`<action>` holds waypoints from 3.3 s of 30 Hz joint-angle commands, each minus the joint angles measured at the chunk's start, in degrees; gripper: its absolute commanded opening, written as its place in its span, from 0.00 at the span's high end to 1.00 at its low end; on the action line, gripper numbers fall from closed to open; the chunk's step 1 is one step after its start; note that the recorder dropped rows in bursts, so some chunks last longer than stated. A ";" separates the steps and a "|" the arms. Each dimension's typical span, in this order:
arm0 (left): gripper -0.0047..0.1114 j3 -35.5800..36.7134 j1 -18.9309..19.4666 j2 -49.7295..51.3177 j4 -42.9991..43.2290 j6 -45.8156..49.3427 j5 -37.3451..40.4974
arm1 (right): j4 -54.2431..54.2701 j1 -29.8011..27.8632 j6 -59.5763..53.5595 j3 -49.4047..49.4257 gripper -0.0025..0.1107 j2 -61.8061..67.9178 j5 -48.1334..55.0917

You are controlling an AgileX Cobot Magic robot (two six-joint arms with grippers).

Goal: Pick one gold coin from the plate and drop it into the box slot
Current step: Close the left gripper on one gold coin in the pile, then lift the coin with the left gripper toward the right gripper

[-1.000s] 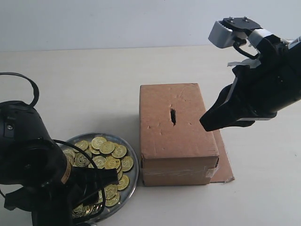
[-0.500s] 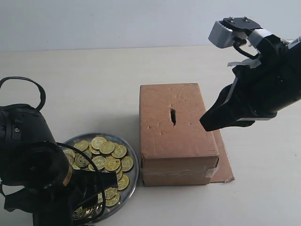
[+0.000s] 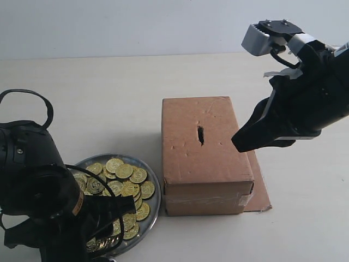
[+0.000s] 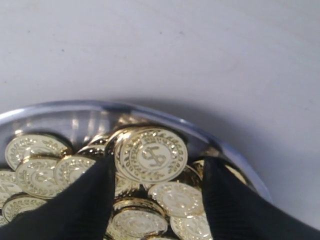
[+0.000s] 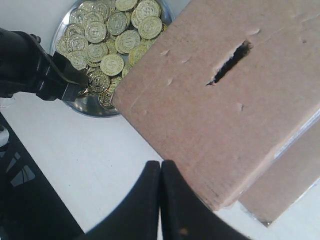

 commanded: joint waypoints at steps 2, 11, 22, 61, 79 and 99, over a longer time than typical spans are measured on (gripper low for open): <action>0.52 0.21 -0.13 -0.04 0.23 -0.66 1.28 | 0.19 0.13 -0.67 -0.31 0.98 0.01 -0.30; 0.52 0.35 -0.13 -0.14 0.11 -0.80 1.28 | 0.19 0.13 -0.67 -0.31 0.98 0.01 -0.30; 0.52 0.35 -0.13 1.20 0.11 -0.22 -0.51 | 0.19 0.13 -0.67 -0.31 0.98 0.01 -0.30; 0.71 0.35 -0.13 0.14 0.85 -1.58 -1.11 | 0.42 0.13 -0.67 -0.31 0.98 0.01 -0.30; 0.71 -5.76 4.70 -18.39 8.35 -65.12 -1.90 | 52.07 0.13 -29.21 12.50 0.98 0.01 -10.45; 0.71 -7.57 6.54 -24.31 -18.34 -50.97 -7.93 | 64.08 8.60 -35.87 12.62 0.55 11.63 -6.92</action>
